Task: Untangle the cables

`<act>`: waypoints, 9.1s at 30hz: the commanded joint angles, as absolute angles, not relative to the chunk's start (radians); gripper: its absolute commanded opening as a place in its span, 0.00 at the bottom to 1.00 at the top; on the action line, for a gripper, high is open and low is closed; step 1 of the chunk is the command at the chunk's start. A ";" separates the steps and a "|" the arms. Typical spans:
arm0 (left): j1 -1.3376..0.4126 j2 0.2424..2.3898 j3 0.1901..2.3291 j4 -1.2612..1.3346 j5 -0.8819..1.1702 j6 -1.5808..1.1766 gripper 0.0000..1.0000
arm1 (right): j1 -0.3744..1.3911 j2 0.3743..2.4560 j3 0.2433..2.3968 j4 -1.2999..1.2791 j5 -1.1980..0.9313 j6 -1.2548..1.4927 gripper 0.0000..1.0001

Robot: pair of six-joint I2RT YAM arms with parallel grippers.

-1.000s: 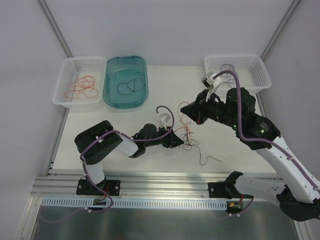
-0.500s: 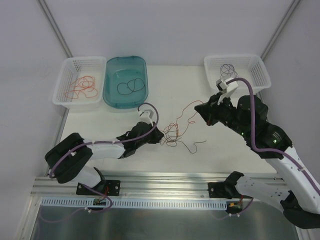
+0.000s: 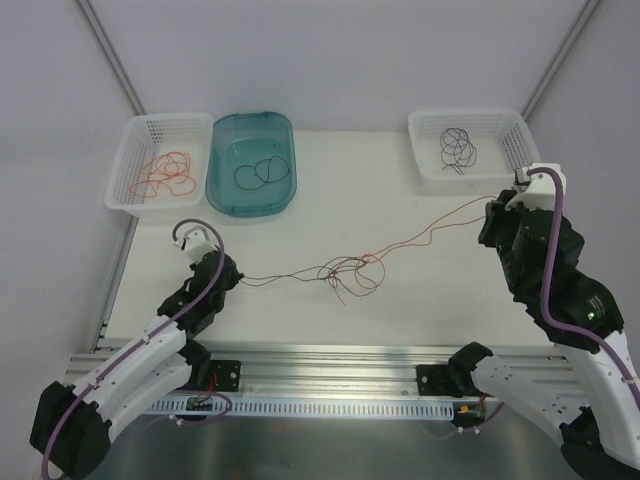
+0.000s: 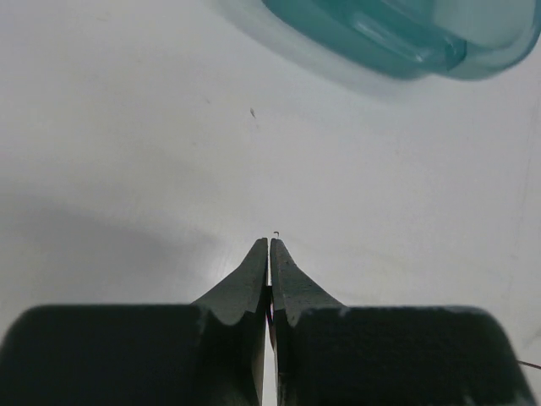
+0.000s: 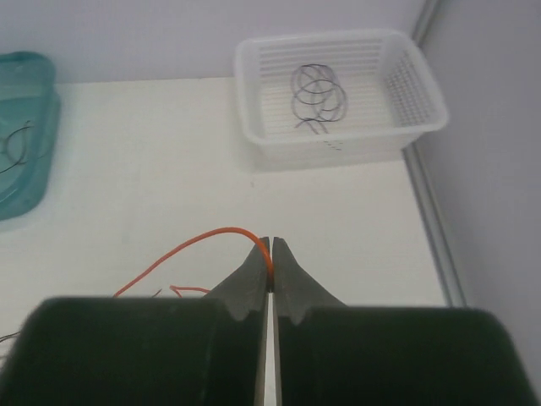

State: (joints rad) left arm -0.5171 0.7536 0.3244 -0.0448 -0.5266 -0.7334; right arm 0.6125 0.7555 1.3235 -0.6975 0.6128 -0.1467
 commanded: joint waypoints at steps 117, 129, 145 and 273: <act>-0.462 1.349 2.012 -0.325 -0.351 0.109 0.03 | 0.650 1.126 0.781 -0.445 0.045 0.118 0.99; -0.454 1.197 1.542 -0.321 -0.278 -0.092 0.59 | 0.658 1.074 0.752 -0.449 0.058 0.107 1.00; -0.658 1.001 0.704 -0.388 -0.143 -0.624 0.97 | 0.667 1.111 0.715 -0.396 0.009 0.127 1.00; -0.411 1.262 1.125 -0.314 0.129 -0.348 0.99 | 0.603 0.968 0.641 -0.516 0.218 0.144 1.00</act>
State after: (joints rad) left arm -0.3573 1.3308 1.2522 -0.2977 0.1566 -0.3065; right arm 0.6186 0.9306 0.6640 -0.5842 0.2630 0.1230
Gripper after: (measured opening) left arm 0.990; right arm 0.994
